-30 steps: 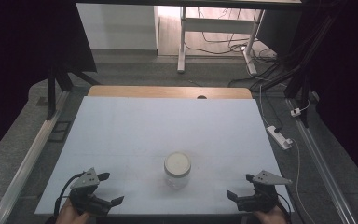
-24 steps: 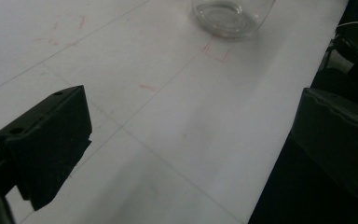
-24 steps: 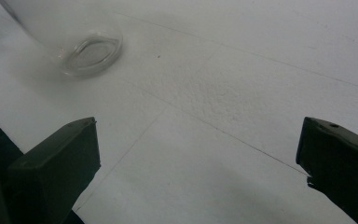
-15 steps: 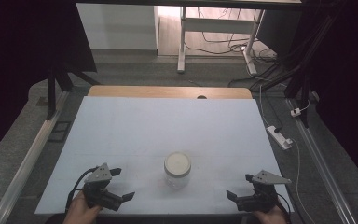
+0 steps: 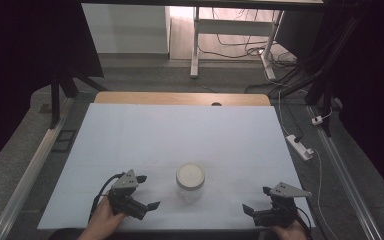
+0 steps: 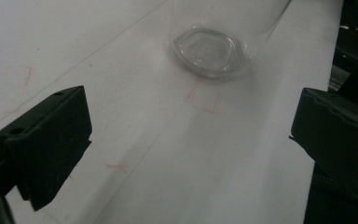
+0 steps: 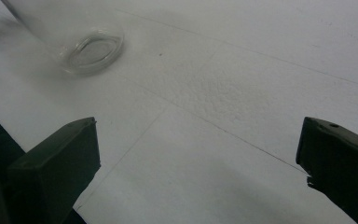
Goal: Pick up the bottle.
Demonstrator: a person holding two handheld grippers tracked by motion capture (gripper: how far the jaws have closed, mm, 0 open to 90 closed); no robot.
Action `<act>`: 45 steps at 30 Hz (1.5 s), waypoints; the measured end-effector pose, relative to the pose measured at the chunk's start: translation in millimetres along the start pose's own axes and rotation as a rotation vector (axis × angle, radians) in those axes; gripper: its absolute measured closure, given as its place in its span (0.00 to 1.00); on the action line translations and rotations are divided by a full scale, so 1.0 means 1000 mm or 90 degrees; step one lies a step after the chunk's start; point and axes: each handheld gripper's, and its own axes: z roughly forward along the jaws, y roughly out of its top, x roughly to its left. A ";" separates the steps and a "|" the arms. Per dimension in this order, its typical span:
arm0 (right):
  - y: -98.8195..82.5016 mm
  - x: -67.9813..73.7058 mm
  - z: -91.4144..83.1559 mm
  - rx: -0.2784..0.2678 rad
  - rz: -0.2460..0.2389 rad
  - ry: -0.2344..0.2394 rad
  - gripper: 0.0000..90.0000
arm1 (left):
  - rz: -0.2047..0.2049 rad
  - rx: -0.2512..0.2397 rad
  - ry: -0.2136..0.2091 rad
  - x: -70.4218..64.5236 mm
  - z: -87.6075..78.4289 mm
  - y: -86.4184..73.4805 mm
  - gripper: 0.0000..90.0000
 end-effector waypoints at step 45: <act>0.000 0.000 0.001 0.003 -0.008 0.009 0.00 | 0.145 -0.014 -0.070 -0.010 0.092 0.056 0.05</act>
